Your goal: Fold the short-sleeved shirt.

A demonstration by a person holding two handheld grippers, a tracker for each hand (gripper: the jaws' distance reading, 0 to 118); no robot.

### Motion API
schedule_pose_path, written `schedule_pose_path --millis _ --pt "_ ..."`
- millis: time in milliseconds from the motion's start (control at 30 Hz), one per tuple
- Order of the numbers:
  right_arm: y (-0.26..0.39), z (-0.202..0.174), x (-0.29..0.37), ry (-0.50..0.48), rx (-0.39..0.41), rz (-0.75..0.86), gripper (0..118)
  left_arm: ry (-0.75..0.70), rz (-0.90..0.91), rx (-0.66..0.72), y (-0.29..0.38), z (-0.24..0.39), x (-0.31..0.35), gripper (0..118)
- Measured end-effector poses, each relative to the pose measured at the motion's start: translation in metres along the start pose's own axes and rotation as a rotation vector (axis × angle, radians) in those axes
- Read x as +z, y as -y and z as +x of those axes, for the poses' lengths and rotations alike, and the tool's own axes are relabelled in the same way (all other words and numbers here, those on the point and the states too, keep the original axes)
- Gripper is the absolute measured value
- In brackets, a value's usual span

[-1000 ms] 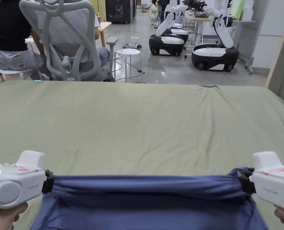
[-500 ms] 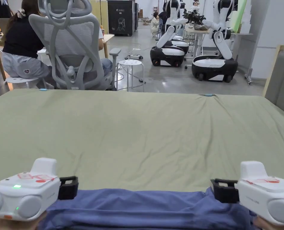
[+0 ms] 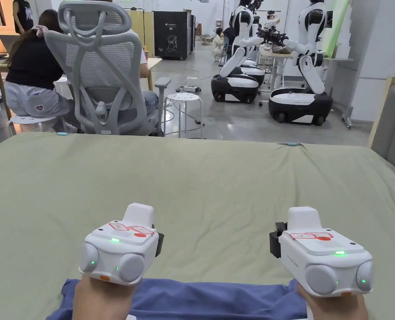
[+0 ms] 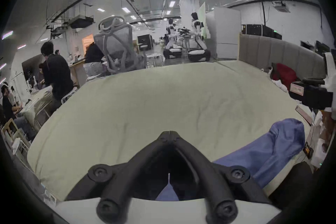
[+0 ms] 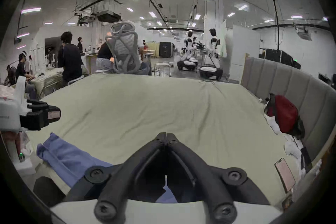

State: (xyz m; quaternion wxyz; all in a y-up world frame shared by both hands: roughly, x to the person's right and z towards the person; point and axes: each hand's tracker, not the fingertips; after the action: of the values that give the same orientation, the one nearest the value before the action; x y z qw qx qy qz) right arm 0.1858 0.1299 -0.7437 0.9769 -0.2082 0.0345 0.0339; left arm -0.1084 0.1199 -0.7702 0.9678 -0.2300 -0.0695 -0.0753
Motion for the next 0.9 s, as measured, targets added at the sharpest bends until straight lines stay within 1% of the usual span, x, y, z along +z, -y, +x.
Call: schedule_pose_path --millis 67,167,200,233,267,300,333,367,467,567,600,633,667,700,733,800,833,867,900 --pt "-0.003 -0.002 0.0 0.002 0.009 0.008 0 -0.006 0.009 0.026 0.003 -0.016 0.004 0" --pt "-0.004 -0.01 -0.001 -0.003 0.019 0.016 0 -0.027 -0.005 0.214 0.021 -0.063 0.012 0" --pt "-0.004 -0.015 -0.002 -0.005 0.027 0.016 0 -0.02 -0.016 0.311 0.031 -0.083 0.013 6" --pt "-0.002 -0.02 -0.003 -0.012 0.033 0.013 0 -0.005 -0.024 0.421 0.045 -0.106 0.014 21" --pt "-0.001 -0.025 -0.005 -0.021 0.036 0.009 0 0.01 -0.028 0.502 0.057 -0.123 0.015 55" --pt "-0.001 -0.03 -0.008 -0.03 0.041 0.004 0 0.02 -0.046 0.583 0.073 -0.143 0.02 84" --pt "0.0 -0.035 -0.01 -0.037 0.047 -0.001 0 0.028 -0.056 0.644 0.086 -0.159 0.022 107" --pt "0.002 -0.041 -0.011 -0.046 0.051 -0.005 0 0.043 -0.051 0.693 0.101 -0.173 0.025 118" --pt "0.005 -0.057 -0.017 -0.073 0.06 -0.02 0 0.095 -0.135 0.883 0.143 -0.21 0.027 118" --pt "0.008 -0.066 -0.018 -0.093 0.065 -0.028 0 0.166 -0.185 1.097 0.182 -0.224 0.018 118" --pt "0.008 -0.069 -0.017 -0.099 0.065 -0.027 0 0.216 -0.213 1.177 0.194 -0.221 0.012 113" --pt "0.009 -0.07 -0.017 -0.106 0.064 -0.025 0 0.304 -0.19 1.216 0.203 -0.216 0.009 111" --pt "0.009 -0.071 -0.018 -0.107 0.064 -0.027 0 0.364 -0.142 1.208 0.204 -0.208 0.008 111" --pt "0.009 -0.071 -0.018 -0.103 0.063 -0.029 0 0.37 -0.132 1.178 0.199 -0.204 0.007 110" --pt "0.009 -0.071 -0.019 -0.103 0.059 -0.031 0 0.409 -0.146 1.198 0.195 -0.196 0.002 105" --pt "0.009 -0.071 -0.02 -0.104 0.053 -0.036 0 0.527 -0.177 1.282 0.194 -0.182 -0.012 74" --pt "0.01 -0.071 -0.02 -0.102 0.054 -0.038 0 0.513 -0.187 1.286 0.194 -0.176 -0.016 47" --pt "0.01 -0.071 -0.02 -0.1 0.054 -0.038 0 0.445 -0.195 1.256 0.189 -0.171 -0.021 9" --pt "0.01 -0.071 -0.019 -0.101 0.054 -0.039 0 0.364 -0.21 1.206 0.186 -0.169 -0.023 10"
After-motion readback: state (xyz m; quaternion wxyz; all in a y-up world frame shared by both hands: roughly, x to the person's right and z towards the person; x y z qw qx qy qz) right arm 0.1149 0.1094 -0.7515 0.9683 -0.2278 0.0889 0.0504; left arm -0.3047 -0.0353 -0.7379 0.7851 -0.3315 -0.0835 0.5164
